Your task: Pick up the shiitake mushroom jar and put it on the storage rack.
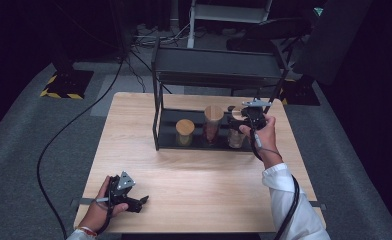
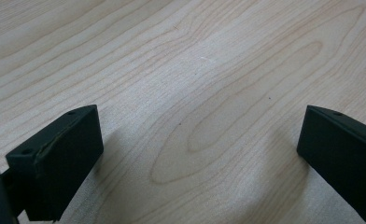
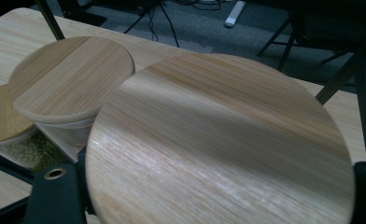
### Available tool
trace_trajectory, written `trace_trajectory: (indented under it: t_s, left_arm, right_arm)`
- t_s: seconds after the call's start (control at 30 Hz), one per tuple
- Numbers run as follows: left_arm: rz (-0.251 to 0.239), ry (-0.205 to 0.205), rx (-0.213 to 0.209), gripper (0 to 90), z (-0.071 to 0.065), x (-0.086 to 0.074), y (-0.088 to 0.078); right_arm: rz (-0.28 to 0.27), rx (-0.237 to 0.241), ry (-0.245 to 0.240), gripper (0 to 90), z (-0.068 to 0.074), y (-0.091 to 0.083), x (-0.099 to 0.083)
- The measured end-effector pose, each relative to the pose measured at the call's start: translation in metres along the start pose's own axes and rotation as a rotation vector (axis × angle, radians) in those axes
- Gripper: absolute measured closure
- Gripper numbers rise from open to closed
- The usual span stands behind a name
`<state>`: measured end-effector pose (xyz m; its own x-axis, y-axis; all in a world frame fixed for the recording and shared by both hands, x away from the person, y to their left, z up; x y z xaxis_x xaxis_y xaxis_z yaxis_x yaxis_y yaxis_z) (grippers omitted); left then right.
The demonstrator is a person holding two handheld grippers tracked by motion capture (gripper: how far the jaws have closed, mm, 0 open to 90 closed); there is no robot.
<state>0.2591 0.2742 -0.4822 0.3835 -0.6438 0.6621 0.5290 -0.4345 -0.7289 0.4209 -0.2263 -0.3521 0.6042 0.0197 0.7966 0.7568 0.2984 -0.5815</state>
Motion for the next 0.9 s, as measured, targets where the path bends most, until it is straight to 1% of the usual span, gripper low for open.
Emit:
trace_trajectory:
  t_s: [0.17,0.27,0.57,0.77,0.9]
  left_arm:
    - [0.000,0.000,0.000,0.0,0.000,0.000,0.000]
    - [0.000,0.000,0.000,0.0,0.000,0.000,0.000]
    - [0.000,0.000,0.000,0.0,0.000,0.000,0.000]
    - [0.000,0.001,0.000,0.0,0.000,0.000,0.000]
    - [0.000,0.001,0.000,0.0,0.000,0.000,0.000]
  right_arm:
    - [0.002,-0.017,0.002,24.9,0.001,0.008,0.000]
    - [0.003,-0.020,0.010,24.9,0.001,0.011,0.000]
    - [-0.008,-0.029,0.012,24.9,0.002,0.021,-0.003]
    - [-0.010,-0.052,0.016,24.9,0.002,0.025,-0.006]
    - [-0.013,-0.047,0.022,24.9,0.000,0.027,-0.009]
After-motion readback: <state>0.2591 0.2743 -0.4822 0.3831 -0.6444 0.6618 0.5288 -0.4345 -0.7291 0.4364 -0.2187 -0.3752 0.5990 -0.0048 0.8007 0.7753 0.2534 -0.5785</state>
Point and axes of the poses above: each handheld gripper's, and its own axes: y roughly forward along the jaws, x roughly out of its top, z roughly to its left, the point moved 3 cm from there along y, roughly forward along the jaws, and after that the axes turned 15 degrees about y, right-handed, at the moved point
